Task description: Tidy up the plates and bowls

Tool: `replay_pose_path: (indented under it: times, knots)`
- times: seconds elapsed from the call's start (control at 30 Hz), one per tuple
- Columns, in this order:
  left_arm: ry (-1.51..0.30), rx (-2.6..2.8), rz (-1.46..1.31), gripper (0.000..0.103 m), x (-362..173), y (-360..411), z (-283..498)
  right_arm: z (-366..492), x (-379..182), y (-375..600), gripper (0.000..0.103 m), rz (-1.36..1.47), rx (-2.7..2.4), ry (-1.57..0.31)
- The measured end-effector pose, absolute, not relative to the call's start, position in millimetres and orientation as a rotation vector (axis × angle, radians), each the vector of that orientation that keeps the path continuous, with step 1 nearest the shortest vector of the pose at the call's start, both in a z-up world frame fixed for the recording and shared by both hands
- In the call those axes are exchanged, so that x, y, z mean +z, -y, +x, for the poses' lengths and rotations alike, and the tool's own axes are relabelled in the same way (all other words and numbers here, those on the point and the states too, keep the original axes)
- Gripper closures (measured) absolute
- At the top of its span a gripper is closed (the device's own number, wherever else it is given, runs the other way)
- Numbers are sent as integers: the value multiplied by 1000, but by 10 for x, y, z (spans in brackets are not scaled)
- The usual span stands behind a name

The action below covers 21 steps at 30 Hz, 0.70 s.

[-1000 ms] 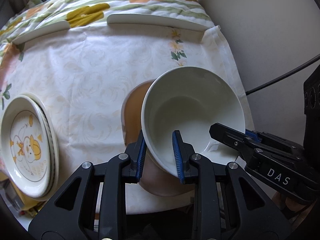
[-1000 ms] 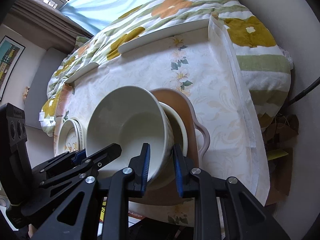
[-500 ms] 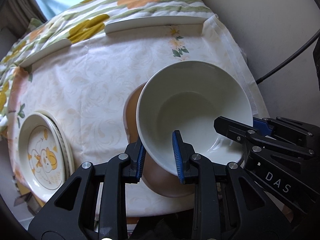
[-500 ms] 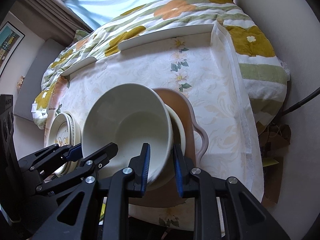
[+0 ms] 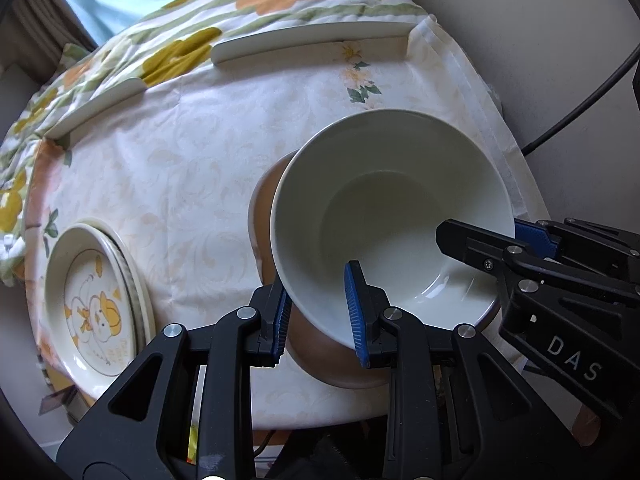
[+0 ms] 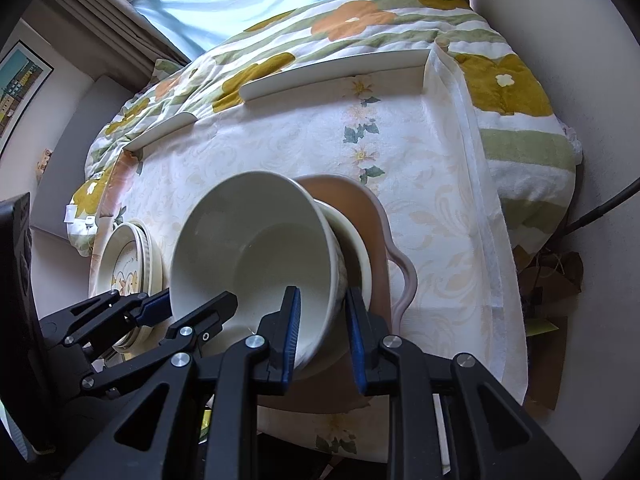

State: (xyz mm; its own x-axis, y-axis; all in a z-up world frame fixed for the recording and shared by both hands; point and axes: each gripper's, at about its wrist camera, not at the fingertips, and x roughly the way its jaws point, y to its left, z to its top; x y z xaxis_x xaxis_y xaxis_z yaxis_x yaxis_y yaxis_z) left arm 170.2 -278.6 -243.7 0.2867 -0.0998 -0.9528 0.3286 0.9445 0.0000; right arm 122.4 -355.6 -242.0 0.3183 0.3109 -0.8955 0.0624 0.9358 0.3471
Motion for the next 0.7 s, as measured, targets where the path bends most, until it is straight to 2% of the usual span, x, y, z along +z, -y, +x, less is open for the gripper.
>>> replay_pose_path:
  times: [0.7]
  knots:
    - [-1225, -278, 208, 80, -2343, 2797, 1730, 1242, -2348, 3666, 82, 363, 174, -1226]
